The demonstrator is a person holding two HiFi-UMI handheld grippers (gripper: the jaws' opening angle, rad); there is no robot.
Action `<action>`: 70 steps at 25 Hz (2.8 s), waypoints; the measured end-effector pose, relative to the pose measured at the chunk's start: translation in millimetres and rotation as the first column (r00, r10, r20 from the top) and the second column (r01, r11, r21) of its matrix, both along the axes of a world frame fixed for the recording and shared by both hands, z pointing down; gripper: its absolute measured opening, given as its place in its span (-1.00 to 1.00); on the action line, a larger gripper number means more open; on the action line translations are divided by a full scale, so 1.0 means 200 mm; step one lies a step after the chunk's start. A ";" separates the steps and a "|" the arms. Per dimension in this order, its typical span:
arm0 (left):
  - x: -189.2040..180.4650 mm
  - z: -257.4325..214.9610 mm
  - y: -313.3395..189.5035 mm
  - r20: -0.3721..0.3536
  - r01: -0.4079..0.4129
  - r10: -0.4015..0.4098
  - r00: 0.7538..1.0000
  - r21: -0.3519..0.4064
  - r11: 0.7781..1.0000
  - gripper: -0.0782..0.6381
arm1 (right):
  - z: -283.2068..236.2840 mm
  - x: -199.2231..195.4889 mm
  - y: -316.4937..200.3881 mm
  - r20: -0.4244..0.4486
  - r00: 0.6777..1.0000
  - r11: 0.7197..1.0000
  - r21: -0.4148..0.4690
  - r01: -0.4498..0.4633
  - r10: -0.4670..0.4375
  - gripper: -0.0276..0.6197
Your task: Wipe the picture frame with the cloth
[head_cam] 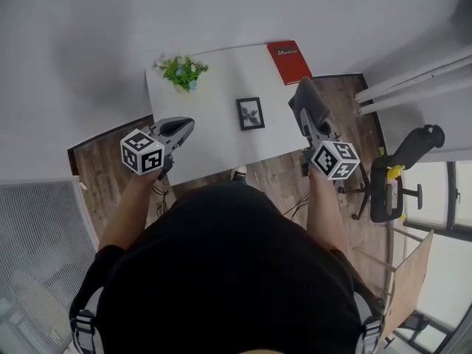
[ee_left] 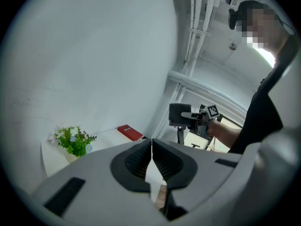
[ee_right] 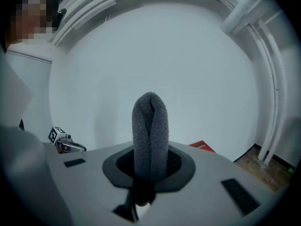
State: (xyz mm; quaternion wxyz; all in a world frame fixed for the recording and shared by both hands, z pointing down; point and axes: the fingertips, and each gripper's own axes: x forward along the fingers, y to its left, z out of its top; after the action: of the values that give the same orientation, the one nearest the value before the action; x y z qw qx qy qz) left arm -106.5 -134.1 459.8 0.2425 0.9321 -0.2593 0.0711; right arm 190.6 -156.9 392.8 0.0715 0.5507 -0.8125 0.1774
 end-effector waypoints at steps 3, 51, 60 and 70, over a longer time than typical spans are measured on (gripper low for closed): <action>0.07 0.01 -0.07 0.006 0.009 -0.009 1.000 -0.004 1.000 -0.75 | 0.03 0.04 -0.11 0.000 1.000 1.000 -0.008 0.021 -0.021 -0.78; 0.34 0.26 -0.48 0.065 0.177 -0.170 0.983 -0.121 0.977 -0.75 | 0.59 -0.05 -0.91 -0.064 0.929 0.920 -0.178 0.348 -0.364 -0.78; 0.30 0.30 -0.45 0.075 0.199 -0.190 0.979 -0.137 0.970 -0.75 | 0.79 -0.17 -0.92 -0.123 0.886 0.880 -0.237 0.412 -0.448 -0.78; 0.28 0.32 -0.42 0.085 0.211 -0.200 0.976 -0.153 0.965 -0.75 | 1.06 -0.25 -0.92 -0.221 0.815 0.831 -0.310 0.462 -0.535 -0.78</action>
State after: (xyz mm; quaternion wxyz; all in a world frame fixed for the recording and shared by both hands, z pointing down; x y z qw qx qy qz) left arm -50.2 -218.4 523.0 0.3141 0.8746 -0.3560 0.0985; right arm 140.6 -340.7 604.3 0.3043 0.3241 -0.8805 0.1646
